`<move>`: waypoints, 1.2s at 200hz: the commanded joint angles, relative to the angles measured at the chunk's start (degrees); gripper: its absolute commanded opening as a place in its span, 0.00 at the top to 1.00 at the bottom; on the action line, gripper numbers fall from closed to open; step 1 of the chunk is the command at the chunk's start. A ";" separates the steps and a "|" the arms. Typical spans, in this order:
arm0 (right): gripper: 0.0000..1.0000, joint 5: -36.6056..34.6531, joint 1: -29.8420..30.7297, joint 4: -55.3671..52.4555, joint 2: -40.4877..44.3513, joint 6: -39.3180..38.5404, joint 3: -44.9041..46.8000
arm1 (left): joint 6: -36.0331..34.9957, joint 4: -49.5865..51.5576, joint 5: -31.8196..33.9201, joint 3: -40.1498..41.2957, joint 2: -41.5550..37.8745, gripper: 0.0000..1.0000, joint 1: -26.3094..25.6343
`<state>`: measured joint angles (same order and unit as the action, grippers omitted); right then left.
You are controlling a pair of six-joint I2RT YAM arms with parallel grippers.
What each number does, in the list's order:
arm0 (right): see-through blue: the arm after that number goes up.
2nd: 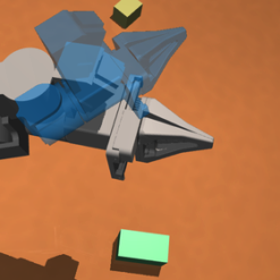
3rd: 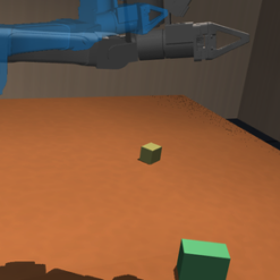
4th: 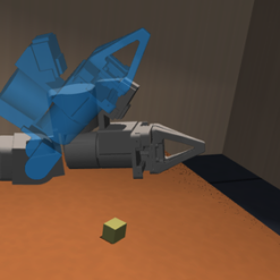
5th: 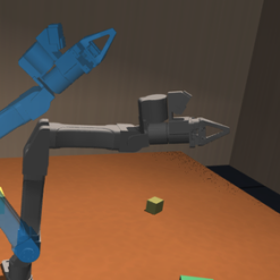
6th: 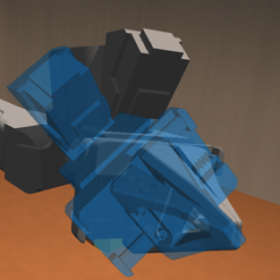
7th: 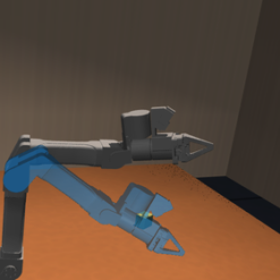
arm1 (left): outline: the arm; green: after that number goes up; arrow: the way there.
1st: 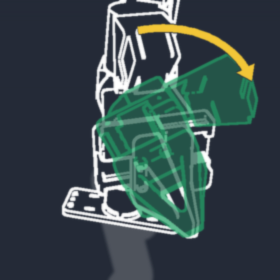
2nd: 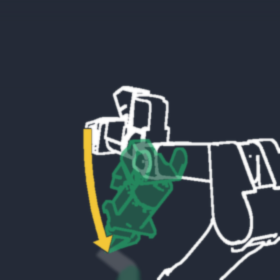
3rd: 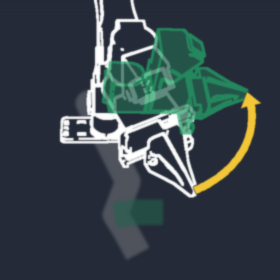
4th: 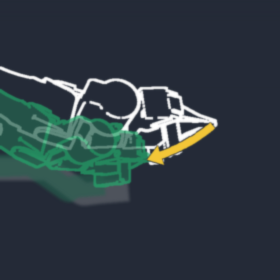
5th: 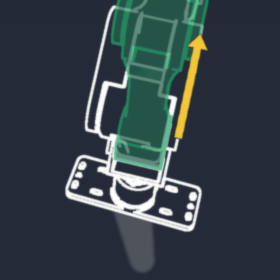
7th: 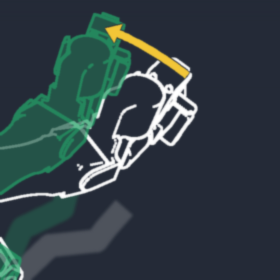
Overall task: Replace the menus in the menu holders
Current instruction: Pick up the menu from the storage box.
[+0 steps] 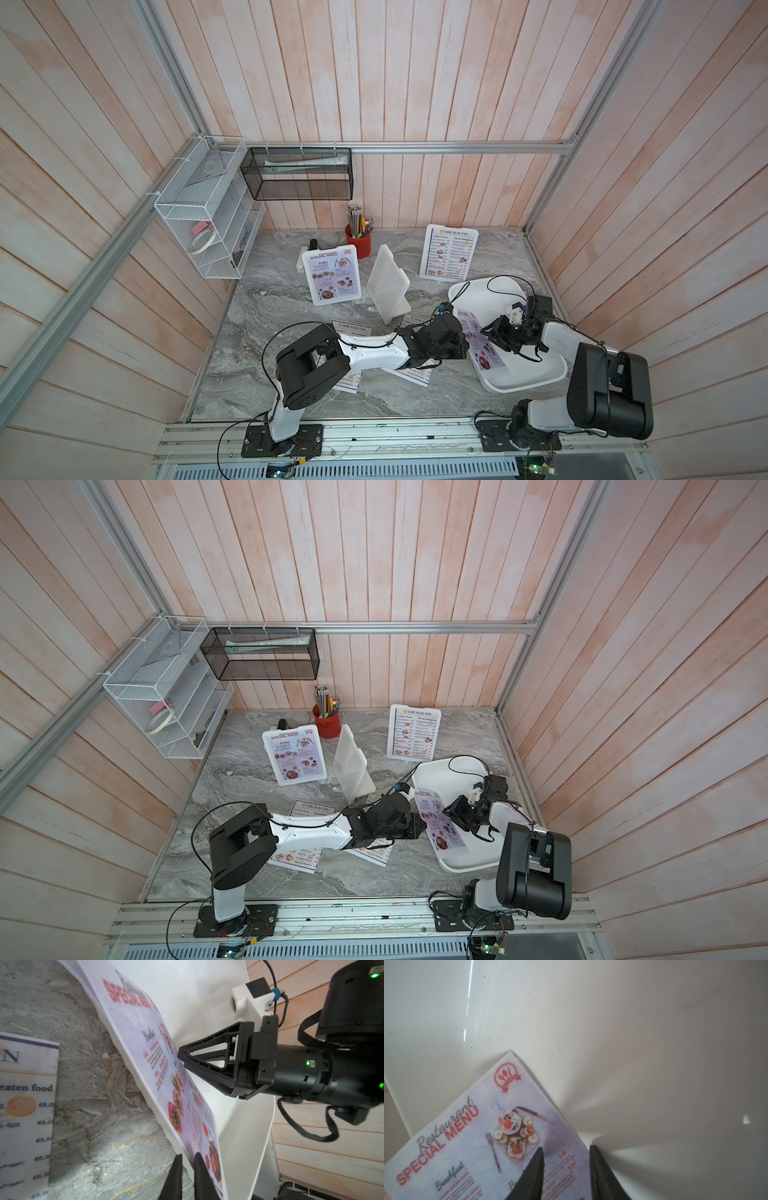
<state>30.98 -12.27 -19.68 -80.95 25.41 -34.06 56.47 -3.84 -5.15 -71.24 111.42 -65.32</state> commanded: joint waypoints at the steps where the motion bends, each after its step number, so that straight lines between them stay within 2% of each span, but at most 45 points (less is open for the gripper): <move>1: 0.62 -1.89 -0.30 -1.59 -1.58 -0.62 0.58 | -0.17 0.15 0.24 -1.00 1.15 0.86 -0.29; 28: 0.62 -1.98 -0.27 -1.60 -1.63 -0.68 0.47 | 0.13 -0.53 -0.12 -0.42 0.37 0.86 -0.42; 54: 0.62 -1.89 -0.30 -1.59 -1.93 -0.58 0.35 | -0.02 -1.45 0.57 1.04 -1.57 0.80 -0.68; 80: 0.62 -1.96 -0.29 -1.66 -1.80 -0.62 0.39 | -0.22 -2.14 1.02 1.49 -2.51 0.79 -0.90; 189: 0.62 -2.06 -0.30 -1.76 -1.83 -0.71 0.36 | -0.21 -0.21 2.02 1.19 -2.12 0.87 -1.57; 240: 0.63 -1.98 -0.29 -1.59 -2.02 -0.80 0.28 | -0.04 -0.56 2.35 1.98 -2.99 0.86 -1.57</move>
<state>31.20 -12.32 -19.44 -81.28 25.39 -34.06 56.80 -4.69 -4.01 -70.32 110.50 -66.57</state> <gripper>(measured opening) 0.374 0.136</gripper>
